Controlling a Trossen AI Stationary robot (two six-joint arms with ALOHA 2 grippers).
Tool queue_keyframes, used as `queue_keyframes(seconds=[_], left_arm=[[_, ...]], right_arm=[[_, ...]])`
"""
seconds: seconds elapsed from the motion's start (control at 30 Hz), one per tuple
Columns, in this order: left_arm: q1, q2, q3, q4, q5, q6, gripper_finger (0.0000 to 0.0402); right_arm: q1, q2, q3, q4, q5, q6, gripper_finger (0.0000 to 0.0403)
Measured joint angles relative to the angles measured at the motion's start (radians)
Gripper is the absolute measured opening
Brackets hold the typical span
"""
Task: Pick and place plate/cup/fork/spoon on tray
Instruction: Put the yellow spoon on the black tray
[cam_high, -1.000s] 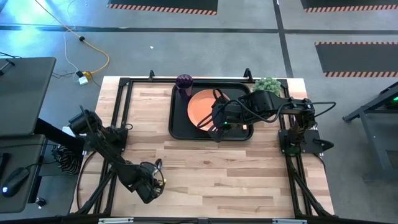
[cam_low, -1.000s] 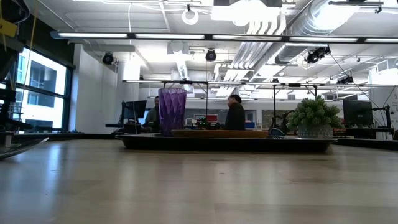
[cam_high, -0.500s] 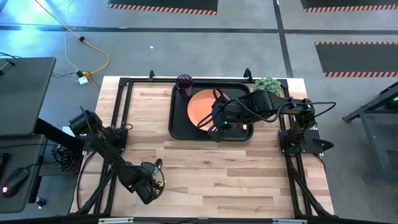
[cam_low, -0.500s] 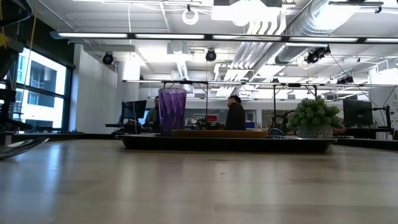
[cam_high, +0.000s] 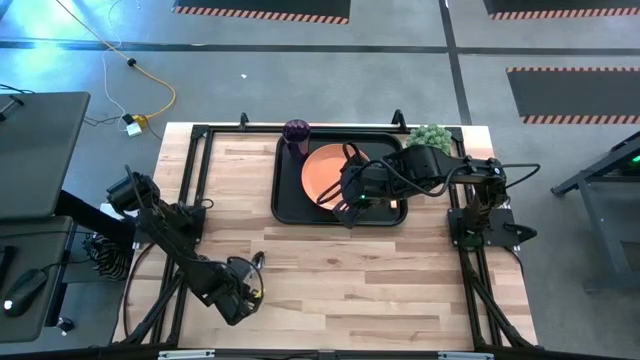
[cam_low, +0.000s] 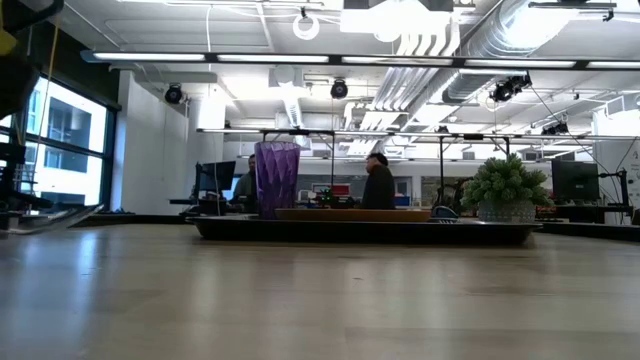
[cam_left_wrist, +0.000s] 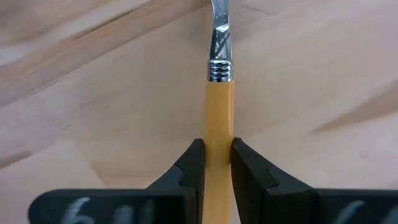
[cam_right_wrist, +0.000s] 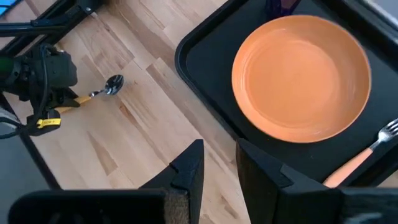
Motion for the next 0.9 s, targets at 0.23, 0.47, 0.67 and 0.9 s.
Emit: queue_keyframes(seconds=[0.23,0.47,0.67,0.9], left_arm=[[0.002,-0.008,0.002,0.048,-0.019,0.049,0.0042],[0.022,-0.022,0.002,0.059,-0.027,0.110,0.0042],[0.086,-0.067,0.004,0.065,-0.061,0.221,0.0042],[0.170,-0.123,0.004,0.068,-0.082,0.377,0.0042]], right_arm=[[0.056,0.000,0.000,0.000,-0.023,0.056,0.0085],[0.152,0.000,-0.002,-0.002,0.086,0.148,0.0085],[0.216,-0.001,-0.074,-0.002,0.118,0.259,0.0085],[0.264,-0.001,-0.216,0.026,0.113,0.415,0.0085]])
